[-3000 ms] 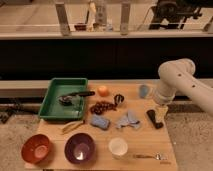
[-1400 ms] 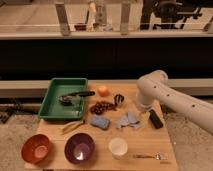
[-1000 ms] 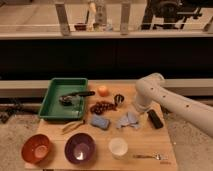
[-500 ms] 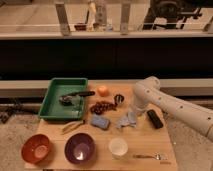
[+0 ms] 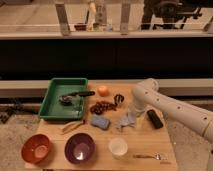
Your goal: Place towel in metal cup
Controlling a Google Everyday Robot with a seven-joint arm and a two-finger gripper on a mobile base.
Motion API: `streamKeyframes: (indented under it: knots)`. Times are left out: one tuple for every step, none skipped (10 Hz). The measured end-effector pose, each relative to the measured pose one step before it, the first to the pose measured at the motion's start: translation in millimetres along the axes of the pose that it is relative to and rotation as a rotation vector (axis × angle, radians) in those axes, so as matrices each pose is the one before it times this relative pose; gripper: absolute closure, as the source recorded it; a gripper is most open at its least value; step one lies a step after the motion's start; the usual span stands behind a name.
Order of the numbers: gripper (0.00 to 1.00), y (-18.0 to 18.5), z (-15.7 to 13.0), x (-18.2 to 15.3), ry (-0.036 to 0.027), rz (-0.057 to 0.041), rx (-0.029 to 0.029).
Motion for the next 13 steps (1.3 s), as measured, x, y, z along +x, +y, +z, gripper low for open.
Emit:
streamKeyframes:
  knots:
    - [0.2,-1.12,2.33,-0.81,-0.00261,-0.00029,0.00004]
    - [0.2,-1.45,2.92,-1.43,-0.00275,-0.00192,-0.00036]
    - [0.2,-0.94,1.52,-0.64,-0.00271,-0.00087,0.00086]
    - [0.2,-0.22,2.33,0.09,-0.00287,0.00088,-0.0003]
    - [0.2,-0.44,2.02,-0.21,-0.00198,0.00008,0.00027]
    - [0.2,-0.37,2.1,-0.38,-0.00182,0.00009,-0.00029]
    - [0.2,-1.7,1.77,-1.79,-0.00299,-0.00154,-0.00017]
    - [0.2,-1.13,1.78,-1.33,-0.00167,-0.00184,-0.00161]
    - [0.2,-0.69,1.51,-0.84,-0.00203,-0.00077,-0.00067]
    - [0.2,0.07,1.94,-0.4,-0.00191,0.0002,-0.00098]
    - [0.2,-0.58,1.18,-0.35,-0.00112,-0.00004,0.00012]
    - [0.2,-0.67,1.47,-0.82,-0.00117,-0.00014,-0.00168]
    - [0.2,-1.0,0.58,-1.77,0.00008,-0.00173,-0.00148]
